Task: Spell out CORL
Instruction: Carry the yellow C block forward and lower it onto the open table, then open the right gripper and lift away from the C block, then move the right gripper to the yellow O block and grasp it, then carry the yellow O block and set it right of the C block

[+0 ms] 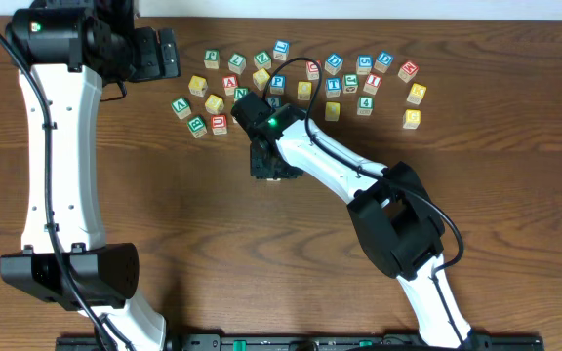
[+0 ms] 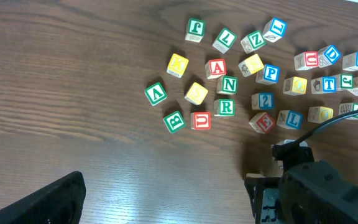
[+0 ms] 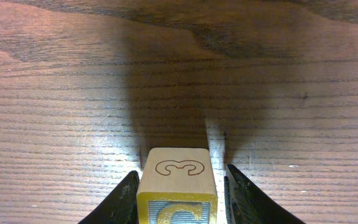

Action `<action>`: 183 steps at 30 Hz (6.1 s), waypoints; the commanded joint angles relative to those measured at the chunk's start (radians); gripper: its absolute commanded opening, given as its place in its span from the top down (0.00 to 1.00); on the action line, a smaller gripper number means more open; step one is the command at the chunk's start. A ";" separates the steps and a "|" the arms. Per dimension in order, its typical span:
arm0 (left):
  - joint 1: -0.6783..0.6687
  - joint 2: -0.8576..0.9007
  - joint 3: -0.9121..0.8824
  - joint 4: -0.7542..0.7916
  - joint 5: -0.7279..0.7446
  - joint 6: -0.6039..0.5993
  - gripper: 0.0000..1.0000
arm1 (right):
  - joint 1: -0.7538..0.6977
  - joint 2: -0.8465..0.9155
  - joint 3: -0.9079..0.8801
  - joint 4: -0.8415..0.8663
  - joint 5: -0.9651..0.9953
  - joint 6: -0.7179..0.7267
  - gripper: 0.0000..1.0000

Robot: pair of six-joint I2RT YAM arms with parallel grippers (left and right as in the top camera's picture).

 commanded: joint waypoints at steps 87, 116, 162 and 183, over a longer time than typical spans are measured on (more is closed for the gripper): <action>0.001 0.013 -0.009 -0.003 -0.013 -0.005 0.02 | -0.303 -0.356 0.012 -0.148 -0.190 -0.396 0.49; 0.001 0.013 -0.009 -0.003 -0.013 -0.005 0.02 | -0.369 -0.163 0.078 0.132 -0.106 -0.348 0.49; 0.001 0.013 -0.009 -0.003 -0.013 -0.005 0.02 | -0.368 -0.121 0.080 0.093 -0.020 -0.391 0.75; 0.001 0.013 -0.009 -0.003 -0.013 -0.005 0.02 | -0.187 -0.161 -0.082 -0.059 -0.134 -0.332 0.74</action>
